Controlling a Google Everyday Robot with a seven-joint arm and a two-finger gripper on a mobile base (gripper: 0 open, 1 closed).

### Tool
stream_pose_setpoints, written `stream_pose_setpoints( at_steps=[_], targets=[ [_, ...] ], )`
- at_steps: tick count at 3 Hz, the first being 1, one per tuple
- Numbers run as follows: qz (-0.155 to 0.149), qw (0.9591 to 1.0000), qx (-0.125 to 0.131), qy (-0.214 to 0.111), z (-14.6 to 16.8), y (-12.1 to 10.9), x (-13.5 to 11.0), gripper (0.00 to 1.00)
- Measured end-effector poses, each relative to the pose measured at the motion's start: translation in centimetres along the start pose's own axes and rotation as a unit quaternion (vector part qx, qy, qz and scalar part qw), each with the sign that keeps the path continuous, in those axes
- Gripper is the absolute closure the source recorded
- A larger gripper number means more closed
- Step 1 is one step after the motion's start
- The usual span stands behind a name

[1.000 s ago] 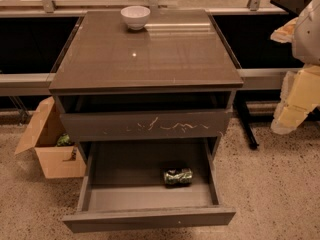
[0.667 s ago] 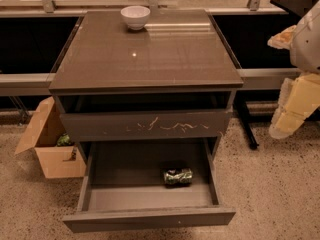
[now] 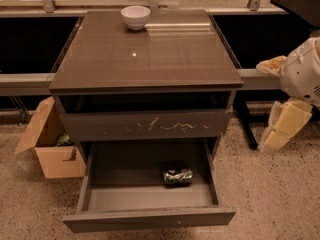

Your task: Pick green can from middle drawer and place on counter

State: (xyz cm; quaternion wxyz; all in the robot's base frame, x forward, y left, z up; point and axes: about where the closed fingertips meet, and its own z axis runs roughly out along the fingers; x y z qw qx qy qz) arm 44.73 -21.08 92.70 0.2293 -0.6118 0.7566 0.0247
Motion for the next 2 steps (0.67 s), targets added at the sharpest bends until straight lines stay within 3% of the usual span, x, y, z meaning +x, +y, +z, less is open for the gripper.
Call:
stream_pose_setpoints(
  at_steps=[1,2],
  targets=[
    [0.004,0.9994,-0.020,-0.026,2.13,0.34,0.39,0.00],
    [0.004,0.9994,-0.021,-0.027,2.20,0.35,0.36,0.00]
  ],
)
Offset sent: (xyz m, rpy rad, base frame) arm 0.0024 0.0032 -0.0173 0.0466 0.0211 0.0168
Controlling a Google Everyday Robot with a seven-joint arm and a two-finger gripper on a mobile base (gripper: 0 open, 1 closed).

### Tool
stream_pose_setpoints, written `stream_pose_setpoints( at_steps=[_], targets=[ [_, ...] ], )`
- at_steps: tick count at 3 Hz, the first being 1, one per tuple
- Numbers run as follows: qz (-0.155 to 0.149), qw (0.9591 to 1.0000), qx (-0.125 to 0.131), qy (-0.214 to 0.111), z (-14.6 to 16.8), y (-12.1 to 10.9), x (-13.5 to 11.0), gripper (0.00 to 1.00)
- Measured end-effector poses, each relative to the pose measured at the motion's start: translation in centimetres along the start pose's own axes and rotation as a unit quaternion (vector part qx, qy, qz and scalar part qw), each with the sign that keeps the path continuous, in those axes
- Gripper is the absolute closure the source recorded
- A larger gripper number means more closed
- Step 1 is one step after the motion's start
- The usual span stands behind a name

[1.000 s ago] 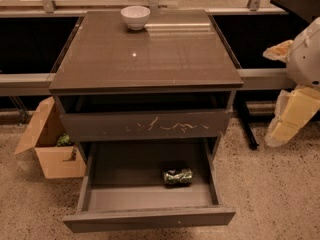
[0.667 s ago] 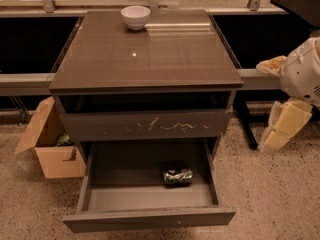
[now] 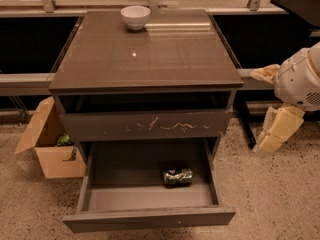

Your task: Pick green can from middle drawer and place on counter

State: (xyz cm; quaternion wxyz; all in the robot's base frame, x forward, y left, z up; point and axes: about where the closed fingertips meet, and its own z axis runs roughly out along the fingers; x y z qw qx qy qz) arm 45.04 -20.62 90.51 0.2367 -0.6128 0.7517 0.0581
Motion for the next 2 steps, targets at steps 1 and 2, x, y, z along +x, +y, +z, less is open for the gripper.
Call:
stream_pose_setpoints(
  at_steps=[1,2],
  targets=[
    [-0.009,0.9998,-0.018,-0.008,2.6,0.7,0.8,0.00],
    [-0.021,0.9985,-0.045,-0.021,7.1,1.9,2.1,0.00]
  ],
)
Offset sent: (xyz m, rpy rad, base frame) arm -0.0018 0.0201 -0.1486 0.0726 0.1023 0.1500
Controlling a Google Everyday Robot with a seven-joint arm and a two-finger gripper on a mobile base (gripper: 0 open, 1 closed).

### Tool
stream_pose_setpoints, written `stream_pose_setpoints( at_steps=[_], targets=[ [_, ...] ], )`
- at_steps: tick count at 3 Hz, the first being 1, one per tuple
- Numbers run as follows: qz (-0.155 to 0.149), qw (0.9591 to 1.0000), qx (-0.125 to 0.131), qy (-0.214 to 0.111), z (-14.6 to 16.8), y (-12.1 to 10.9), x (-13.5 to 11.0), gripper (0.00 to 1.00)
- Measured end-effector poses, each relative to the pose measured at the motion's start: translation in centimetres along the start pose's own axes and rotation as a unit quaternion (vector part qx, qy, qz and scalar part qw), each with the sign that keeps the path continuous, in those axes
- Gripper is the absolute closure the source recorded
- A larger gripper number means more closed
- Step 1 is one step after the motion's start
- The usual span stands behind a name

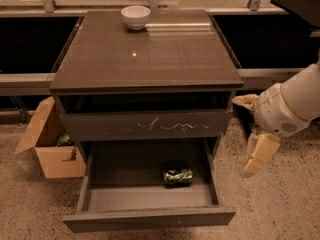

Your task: Pick green can from middle drawer and place on counter

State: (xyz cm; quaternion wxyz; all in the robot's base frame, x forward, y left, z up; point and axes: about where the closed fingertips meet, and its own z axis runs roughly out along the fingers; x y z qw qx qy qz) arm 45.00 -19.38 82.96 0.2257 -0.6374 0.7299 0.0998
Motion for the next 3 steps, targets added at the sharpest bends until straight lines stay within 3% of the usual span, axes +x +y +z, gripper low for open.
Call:
stream_pose_setpoints(
  at_steps=[2,3],
  targets=[
    [-0.021,0.9974,-0.053,-0.044,10.4,1.2,2.3,0.00],
    [-0.016,0.9954,-0.071,-0.063,14.2,1.0,2.9,0.00]
  ],
)
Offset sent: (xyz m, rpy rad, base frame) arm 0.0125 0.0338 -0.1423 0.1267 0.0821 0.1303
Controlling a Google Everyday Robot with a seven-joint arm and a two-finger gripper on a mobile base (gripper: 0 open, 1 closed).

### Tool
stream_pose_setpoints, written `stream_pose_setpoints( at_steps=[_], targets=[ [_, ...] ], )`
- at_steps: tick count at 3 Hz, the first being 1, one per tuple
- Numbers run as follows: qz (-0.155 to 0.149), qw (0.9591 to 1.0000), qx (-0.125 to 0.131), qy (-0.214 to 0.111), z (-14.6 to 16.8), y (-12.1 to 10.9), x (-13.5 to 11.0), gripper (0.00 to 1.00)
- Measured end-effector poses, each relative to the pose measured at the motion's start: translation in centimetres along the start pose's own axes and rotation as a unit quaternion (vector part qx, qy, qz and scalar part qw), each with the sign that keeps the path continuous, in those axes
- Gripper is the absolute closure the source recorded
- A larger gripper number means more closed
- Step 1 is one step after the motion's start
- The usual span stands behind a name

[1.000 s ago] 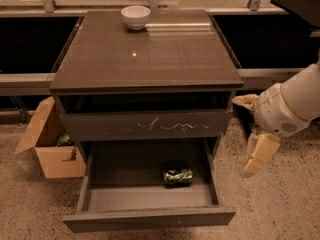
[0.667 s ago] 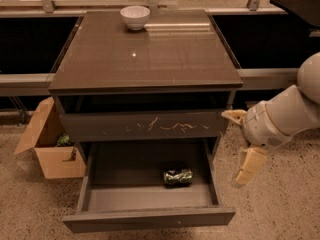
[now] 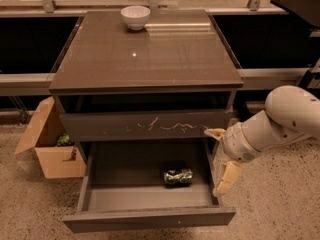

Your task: Pick green can from middle drawer and place on counter

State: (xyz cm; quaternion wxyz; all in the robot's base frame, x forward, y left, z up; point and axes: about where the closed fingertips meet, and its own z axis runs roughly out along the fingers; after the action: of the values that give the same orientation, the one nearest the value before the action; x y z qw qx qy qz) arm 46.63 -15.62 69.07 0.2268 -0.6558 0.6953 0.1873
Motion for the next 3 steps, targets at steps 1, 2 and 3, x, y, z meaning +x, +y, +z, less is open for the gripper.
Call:
stream_pose_setpoints(
  at_steps=[1,2,3],
  targets=[
    [0.011,0.9996,-0.013,-0.023,3.4,-0.9,0.9,0.00],
    [0.011,0.9996,-0.013,-0.023,3.4,-0.9,0.9,0.00],
    [0.012,0.9996,-0.017,-0.021,5.5,-1.8,2.2,0.00]
  ],
)
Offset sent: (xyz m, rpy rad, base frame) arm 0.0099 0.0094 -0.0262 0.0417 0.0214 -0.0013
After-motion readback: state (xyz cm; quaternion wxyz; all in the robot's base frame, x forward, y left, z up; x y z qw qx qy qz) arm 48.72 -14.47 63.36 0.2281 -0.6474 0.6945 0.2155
